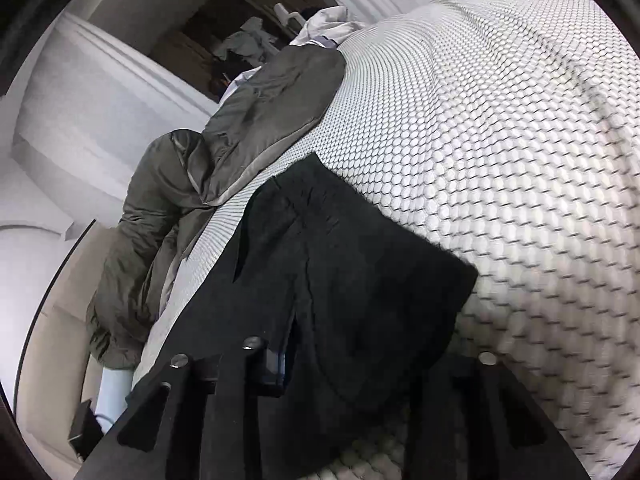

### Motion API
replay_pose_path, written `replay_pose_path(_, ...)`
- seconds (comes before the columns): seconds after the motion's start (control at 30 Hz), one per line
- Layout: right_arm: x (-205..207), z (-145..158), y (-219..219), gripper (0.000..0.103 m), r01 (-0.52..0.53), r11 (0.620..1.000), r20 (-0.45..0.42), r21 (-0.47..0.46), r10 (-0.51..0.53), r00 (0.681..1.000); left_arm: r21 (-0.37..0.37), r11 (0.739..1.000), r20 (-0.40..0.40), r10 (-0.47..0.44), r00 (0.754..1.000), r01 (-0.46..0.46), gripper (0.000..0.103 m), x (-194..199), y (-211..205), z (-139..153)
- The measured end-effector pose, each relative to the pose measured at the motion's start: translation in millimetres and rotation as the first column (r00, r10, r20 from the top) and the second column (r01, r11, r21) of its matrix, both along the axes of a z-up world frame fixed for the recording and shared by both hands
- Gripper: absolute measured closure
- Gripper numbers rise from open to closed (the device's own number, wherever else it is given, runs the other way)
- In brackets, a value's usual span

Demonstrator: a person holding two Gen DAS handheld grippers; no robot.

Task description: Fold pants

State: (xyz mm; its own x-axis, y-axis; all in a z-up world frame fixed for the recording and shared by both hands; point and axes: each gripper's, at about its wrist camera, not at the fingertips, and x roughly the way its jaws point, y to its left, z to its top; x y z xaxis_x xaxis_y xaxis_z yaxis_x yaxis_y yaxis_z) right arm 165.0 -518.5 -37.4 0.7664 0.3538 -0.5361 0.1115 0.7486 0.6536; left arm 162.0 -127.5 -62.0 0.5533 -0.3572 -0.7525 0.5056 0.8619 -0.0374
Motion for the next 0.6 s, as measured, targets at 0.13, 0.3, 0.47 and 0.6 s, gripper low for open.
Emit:
replay_pose_path(0.13,-7.4,38.2,25.2,0.083,0.001,0.998,0.087,-0.071,0.005,0.996,-0.062,0.997,0.066,0.06,0.996,-0.056,0.021,-18.7,44.7,25.6)
replay_pose_path(0.3,-24.0,96.1,105.7,0.085,-0.1,0.976,0.21,-0.191,0.141,0.968,-0.147,0.963,0.063,0.235,0.97,-0.224,0.021,-21.1,127.0,34.1)
replay_pose_path(0.47,-8.2,132.5,240.1,0.085,-0.297,0.905,0.266,-0.306,0.381,0.886,-0.207,0.886,0.038,0.43,0.902,-0.414,0.021,-25.9,222.8,29.7)
replay_pose_path(0.6,-7.1,138.1,362.9,0.085,-0.511,0.767,0.235,-0.389,0.619,0.75,-0.247,0.826,0.02,0.527,0.849,-0.507,0.021,-36.4,287.2,23.8)
